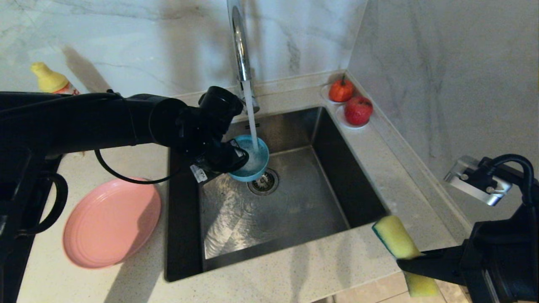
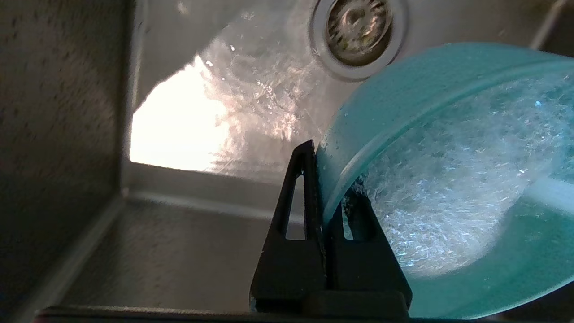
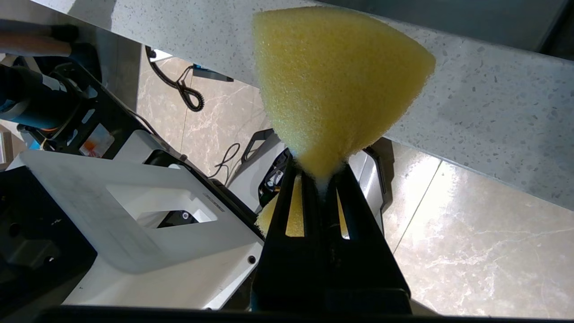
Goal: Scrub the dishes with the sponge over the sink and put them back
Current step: Wash the bowl
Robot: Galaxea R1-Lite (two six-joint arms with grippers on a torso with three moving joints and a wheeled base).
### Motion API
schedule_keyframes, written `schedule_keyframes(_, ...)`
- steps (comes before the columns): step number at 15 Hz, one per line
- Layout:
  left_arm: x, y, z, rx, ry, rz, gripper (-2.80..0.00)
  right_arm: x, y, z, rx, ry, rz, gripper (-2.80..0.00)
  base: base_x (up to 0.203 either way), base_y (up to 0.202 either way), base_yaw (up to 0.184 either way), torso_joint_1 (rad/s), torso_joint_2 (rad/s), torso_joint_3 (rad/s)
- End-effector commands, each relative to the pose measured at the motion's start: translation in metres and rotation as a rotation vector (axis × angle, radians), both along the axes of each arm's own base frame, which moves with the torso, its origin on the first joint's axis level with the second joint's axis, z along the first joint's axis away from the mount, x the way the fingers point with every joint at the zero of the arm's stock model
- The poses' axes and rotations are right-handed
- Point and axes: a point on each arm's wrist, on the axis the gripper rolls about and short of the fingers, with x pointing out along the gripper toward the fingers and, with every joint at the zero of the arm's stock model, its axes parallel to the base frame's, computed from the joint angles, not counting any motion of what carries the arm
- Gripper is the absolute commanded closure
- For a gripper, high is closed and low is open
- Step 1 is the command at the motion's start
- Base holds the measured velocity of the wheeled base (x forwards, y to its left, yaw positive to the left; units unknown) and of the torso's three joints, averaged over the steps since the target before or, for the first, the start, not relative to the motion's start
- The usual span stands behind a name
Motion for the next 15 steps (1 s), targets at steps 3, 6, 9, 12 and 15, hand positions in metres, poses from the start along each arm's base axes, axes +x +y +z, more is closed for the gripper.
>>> schedule_keyframes(3, -0.009, 0.010, -0.011, 0.064, 0.032, 0.043, 0.00, 0.000, 0.000, -0.001, -0.002, 0.009, 0.005, 0.00, 0.000, 0.000, 0.000, 0.000, 0.00, 0.000)
schedule_keyframes(6, -0.012, 0.039, -0.002, 0.142, 0.012, 0.108, 0.00, 0.002, -0.001, -0.002, -0.005, 0.013, -0.005, 0.00, 0.000, 0.000, 0.000, 0.000, 0.00, 0.000)
schedule_keyframes(9, -0.025, 0.057, 0.024, 0.161, -0.043, 0.099, 0.00, 0.004, 0.000, -0.004, -0.005, 0.024, -0.003, 0.00, 0.000, 0.000, 0.000, 0.000, 0.00, 0.000)
schedule_keyframes(12, -0.041, 0.070, 0.055, 0.156, -0.168, 0.082, 0.00, 0.004, -0.001, -0.004, -0.005, 0.026, -0.006, 0.00, 0.000, 0.000, 0.000, 0.000, 0.00, 0.000)
schedule_keyframes(15, -0.058, 0.077, 0.071, 0.203, -0.311, 0.018, 0.00, 0.001, -0.003, -0.002, -0.002, 0.022, -0.007, 0.00, 0.000, 0.000, 0.000, 0.000, 0.00, 0.000)
